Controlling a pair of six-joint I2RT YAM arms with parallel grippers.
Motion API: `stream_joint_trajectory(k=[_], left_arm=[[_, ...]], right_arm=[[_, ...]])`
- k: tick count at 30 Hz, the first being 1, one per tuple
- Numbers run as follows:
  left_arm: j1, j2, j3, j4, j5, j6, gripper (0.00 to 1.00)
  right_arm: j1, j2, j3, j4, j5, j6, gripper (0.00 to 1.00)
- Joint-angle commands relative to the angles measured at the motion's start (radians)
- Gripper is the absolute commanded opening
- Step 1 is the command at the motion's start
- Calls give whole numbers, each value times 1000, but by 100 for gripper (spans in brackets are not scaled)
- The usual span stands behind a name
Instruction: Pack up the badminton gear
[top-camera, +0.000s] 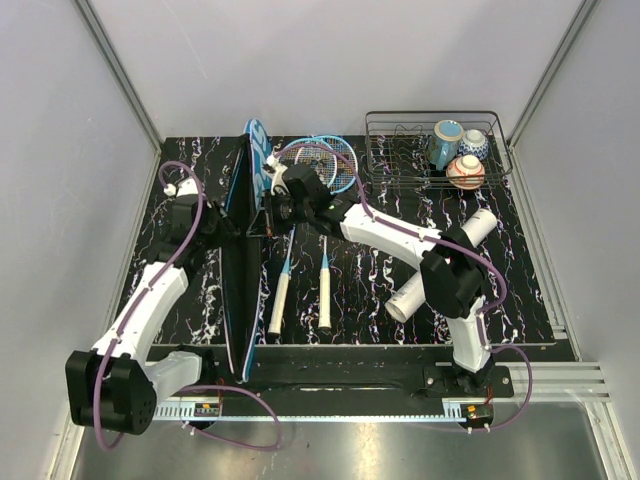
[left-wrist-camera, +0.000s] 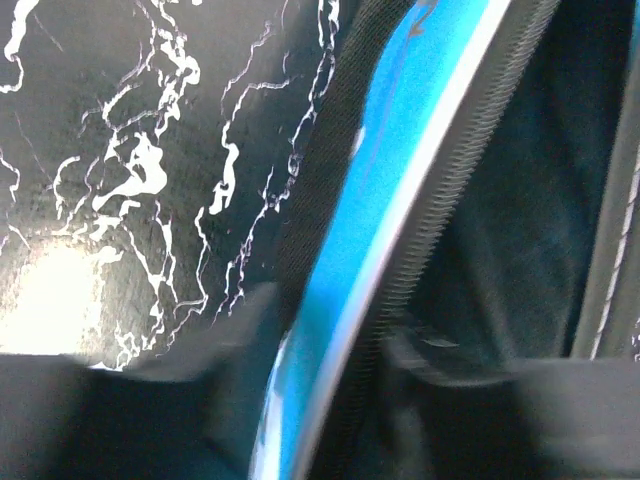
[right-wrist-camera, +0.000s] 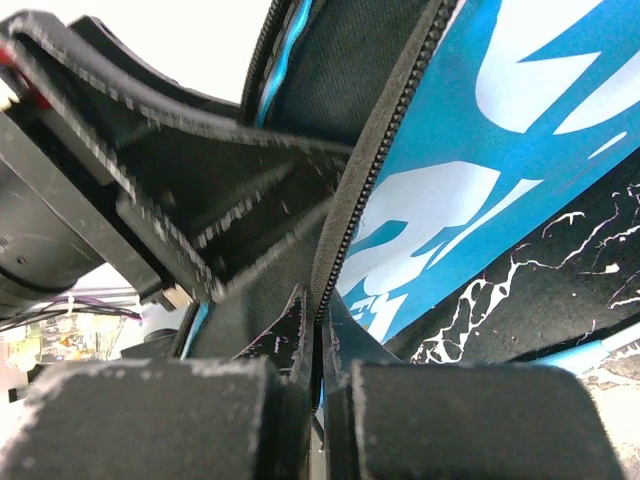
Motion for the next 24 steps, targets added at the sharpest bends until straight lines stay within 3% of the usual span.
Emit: stream_joint_trajectory(k=[1, 2, 4, 5, 6, 8, 9, 15, 20, 24], left_arm=[[23, 30, 108, 64, -13, 77, 30], [30, 48, 144, 51, -12, 91, 19], [37, 60, 200, 8, -23, 131, 7], [40, 69, 214, -21, -32, 142, 0], [41, 76, 227, -30, -43, 151, 0], [43, 98, 265, -61, -68, 164, 0], [41, 108, 277, -96, -80, 162, 0], [73, 166, 307, -131, -115, 119, 0], [80, 197, 299, -134, -120, 147, 0], [84, 220, 290, -156, -183, 121, 0]], right_arm=[[4, -62, 2, 91, -42, -3, 0], [4, -62, 1, 88, -30, -11, 0], [2, -54, 8, 52, 7, -26, 0], [2, -47, 33, 24, 66, -41, 7], [2, -25, 53, -57, 100, -51, 22], [1, -5, 102, -135, 192, -71, 39], [1, 2, 113, -183, 216, -75, 56], [-21, -20, 139, -255, 323, -98, 100], [-137, -44, 41, -202, 253, 52, 100], [-199, -18, -8, -171, 262, 78, 100]])
